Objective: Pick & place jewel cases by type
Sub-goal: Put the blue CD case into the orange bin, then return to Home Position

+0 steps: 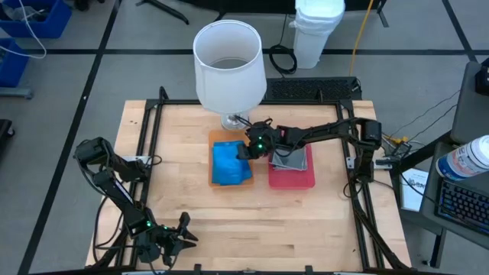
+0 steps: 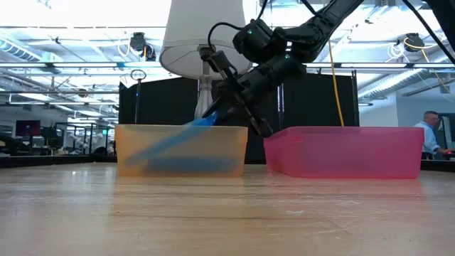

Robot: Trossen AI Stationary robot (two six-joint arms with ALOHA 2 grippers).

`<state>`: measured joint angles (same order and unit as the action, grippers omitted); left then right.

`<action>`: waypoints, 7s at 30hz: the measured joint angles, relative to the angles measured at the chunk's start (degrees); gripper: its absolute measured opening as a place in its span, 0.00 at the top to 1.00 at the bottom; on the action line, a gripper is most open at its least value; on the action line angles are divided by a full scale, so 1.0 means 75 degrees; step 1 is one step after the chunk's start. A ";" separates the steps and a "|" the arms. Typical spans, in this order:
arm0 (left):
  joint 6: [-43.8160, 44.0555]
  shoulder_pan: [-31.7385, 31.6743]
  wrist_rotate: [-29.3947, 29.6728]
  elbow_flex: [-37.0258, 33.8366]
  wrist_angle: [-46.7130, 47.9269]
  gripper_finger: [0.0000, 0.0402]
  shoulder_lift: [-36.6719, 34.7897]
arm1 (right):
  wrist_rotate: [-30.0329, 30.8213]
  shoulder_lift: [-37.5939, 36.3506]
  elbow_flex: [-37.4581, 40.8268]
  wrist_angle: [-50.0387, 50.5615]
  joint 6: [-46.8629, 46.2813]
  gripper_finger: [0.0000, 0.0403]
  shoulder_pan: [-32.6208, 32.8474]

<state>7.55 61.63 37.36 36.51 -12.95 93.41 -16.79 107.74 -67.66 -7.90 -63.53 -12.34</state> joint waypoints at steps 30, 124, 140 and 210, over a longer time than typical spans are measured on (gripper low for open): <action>0.0176 0.0003 0.0003 0.0000 0.0123 0.77 0.0000 | 0.0498 -0.0275 0.0002 0.0867 0.1573 0.52 0.0067; -0.3252 -0.9186 -0.6737 -0.2742 0.2452 1.00 -1.1664 | 0.4368 -1.2696 0.7477 -0.0059 0.8761 1.00 0.3175; -0.3191 -0.9192 -0.6778 -0.4223 0.1208 1.00 -1.1508 | 0.3260 -1.3111 0.8190 0.0041 0.8175 1.00 0.2073; -0.2922 -0.9428 -0.6076 -0.4791 0.1299 0.94 -1.1389 | 0.2627 -1.3502 0.8906 -0.0935 0.9364 1.00 0.0991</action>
<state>-14.36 -9.08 -8.21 0.58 -3.20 7.99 2.92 6.48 -0.86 -14.92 6.70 -4.91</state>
